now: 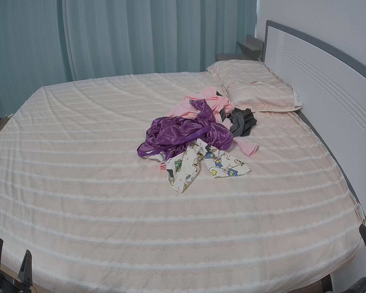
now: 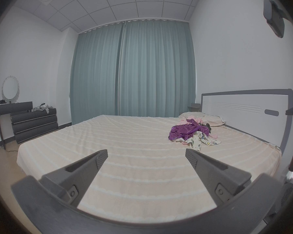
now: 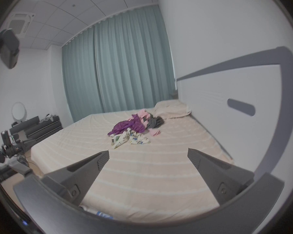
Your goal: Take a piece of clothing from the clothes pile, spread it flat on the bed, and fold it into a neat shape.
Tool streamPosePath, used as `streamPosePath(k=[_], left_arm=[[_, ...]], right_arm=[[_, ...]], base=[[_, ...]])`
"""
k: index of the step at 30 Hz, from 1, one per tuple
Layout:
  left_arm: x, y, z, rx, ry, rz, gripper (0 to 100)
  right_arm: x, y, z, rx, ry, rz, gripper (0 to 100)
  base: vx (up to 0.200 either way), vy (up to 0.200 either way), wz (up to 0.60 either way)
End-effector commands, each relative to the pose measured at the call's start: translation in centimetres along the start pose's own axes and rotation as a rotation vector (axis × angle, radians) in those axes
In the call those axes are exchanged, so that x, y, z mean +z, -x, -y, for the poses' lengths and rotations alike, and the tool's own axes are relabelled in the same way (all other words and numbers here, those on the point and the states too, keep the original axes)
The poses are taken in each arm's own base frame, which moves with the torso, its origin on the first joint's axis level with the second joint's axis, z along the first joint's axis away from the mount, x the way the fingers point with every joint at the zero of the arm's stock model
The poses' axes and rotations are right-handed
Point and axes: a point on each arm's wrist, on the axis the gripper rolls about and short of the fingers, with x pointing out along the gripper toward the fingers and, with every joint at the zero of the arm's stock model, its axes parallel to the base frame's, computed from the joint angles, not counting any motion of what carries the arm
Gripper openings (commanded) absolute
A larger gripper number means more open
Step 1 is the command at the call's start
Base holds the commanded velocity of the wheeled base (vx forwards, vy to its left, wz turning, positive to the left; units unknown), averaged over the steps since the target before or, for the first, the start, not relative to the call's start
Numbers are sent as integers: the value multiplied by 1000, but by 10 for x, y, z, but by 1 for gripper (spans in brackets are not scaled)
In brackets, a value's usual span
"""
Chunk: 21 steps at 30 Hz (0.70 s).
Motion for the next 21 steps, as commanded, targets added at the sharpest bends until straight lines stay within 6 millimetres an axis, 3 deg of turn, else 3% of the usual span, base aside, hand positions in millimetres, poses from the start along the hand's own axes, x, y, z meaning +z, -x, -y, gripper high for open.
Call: streamPosePath(k=[1,9,10,13,21], left_arm=[[-5,0,0,1,-7,-2,100],[-5,0,0,1,-7,-2,100],[-5,0,0,1,-7,-2,100],[-5,0,0,1,-7,-2,100],[-5,0,0,1,-7,-2,100]], right_arm=[[34,-90,2,142,-128,-351,100],[24,-183,9,105,-229,-506,100],[24,-187,9,103,-235,-506,100],[16,-232,12,80,-298,-514,100],[2,-313,20,16,-367,-498,100]], base=[[0,0,0],[0,0,0],[0,0,0],[0,0,0],[0,0,0]])
